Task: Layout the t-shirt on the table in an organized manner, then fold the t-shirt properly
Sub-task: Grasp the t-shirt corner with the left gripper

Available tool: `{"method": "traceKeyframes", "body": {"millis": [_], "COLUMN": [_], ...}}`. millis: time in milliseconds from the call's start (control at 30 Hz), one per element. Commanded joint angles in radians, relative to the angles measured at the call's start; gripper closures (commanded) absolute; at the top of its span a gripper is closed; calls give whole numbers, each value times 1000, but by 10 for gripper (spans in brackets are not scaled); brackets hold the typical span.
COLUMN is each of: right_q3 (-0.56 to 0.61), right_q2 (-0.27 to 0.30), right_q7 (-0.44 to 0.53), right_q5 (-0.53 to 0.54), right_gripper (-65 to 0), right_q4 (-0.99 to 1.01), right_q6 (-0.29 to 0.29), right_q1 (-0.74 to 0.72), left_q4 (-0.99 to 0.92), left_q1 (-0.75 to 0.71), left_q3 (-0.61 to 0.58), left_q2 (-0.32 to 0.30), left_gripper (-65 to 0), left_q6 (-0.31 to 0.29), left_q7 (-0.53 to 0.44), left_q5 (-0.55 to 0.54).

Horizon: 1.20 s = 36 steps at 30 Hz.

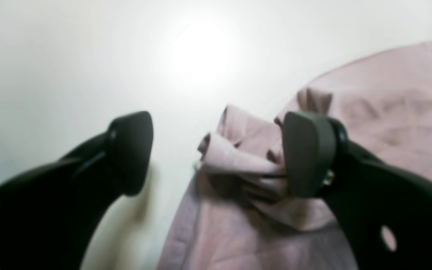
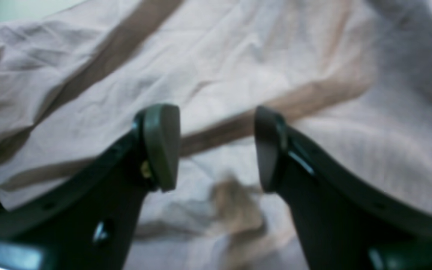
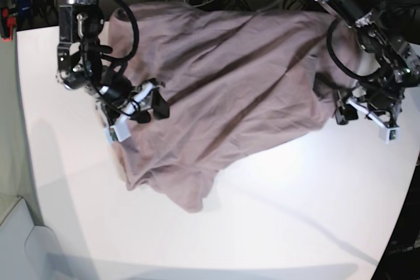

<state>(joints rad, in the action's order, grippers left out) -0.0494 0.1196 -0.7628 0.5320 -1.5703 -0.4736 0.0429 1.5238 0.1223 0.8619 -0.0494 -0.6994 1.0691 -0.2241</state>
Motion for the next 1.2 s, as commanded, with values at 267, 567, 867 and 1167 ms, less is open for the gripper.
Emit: {"method": "traceKeyframes", "body": {"millis": [267, 567, 867, 1167], "right_q3": [-2, -4, -4, -8], "right_q2": [5, 5, 5, 5], "right_q7": [22, 18, 18, 22], "right_q5": [23, 23, 23, 23], "right_gripper": [-326, -326, -325, -325], "right_q4": [-15, -15, -15, -15], "right_q6": [-6, -6, -6, -6], "right_q1": [-18, -18, -11, -11], "left_q4": [10, 11, 146, 180], "left_q1": [-26, -71, -86, 95], "left_q3": [-5, -2, -5, -2], "left_q2": [26, 38, 102, 101], "left_gripper": [-520, -65, -12, -12], "left_q6": [1, 1, 1, 1], "left_q7": [-20, -20, -19, -19], "left_q5": [-8, -18, -39, -67]}}
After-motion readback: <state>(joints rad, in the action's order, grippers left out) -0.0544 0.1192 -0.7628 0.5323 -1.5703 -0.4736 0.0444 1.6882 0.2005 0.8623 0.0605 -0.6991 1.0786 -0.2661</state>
